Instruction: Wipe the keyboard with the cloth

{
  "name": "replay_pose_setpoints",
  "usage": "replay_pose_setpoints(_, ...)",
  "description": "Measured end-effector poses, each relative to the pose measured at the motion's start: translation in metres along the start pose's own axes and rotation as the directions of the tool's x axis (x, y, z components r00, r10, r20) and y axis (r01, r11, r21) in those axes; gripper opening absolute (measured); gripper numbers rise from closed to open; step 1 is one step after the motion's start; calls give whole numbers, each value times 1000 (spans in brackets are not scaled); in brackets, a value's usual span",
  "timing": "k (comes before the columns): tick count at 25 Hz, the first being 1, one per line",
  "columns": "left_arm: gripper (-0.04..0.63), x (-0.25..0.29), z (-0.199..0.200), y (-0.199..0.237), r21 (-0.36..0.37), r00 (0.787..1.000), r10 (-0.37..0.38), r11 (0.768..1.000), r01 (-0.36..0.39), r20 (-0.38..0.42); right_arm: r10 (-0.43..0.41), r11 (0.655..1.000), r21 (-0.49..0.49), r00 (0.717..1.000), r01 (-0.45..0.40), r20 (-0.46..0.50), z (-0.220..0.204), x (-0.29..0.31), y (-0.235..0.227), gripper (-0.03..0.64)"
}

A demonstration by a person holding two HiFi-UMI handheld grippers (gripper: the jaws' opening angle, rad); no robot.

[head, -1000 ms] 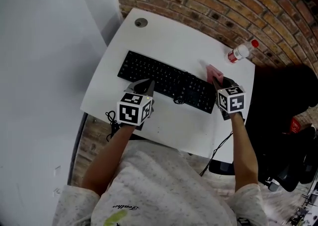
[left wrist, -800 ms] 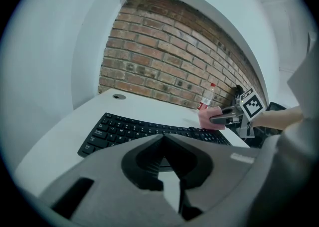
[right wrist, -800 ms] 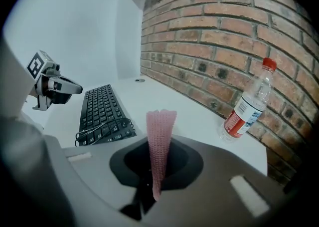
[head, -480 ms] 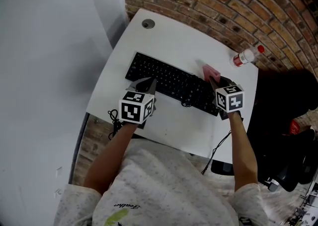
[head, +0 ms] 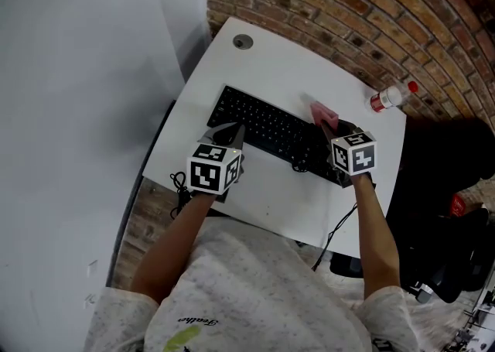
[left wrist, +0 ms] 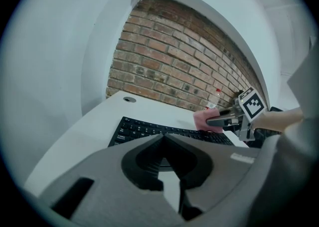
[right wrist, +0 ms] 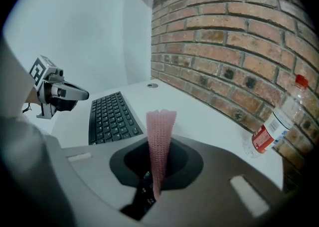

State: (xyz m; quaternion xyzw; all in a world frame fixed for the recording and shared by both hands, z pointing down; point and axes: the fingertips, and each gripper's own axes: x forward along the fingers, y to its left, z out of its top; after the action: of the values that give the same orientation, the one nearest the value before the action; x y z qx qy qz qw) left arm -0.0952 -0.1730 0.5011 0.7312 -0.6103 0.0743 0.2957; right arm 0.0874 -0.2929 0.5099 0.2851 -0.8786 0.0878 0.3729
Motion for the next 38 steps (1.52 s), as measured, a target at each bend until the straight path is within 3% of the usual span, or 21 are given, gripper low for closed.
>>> replay_pose_setpoints(38, -2, -36, 14, 98, -62, 997, 64, 996, -62, 33, 144, 985, -87, 987, -150, -67, 69, 84, 103, 23)
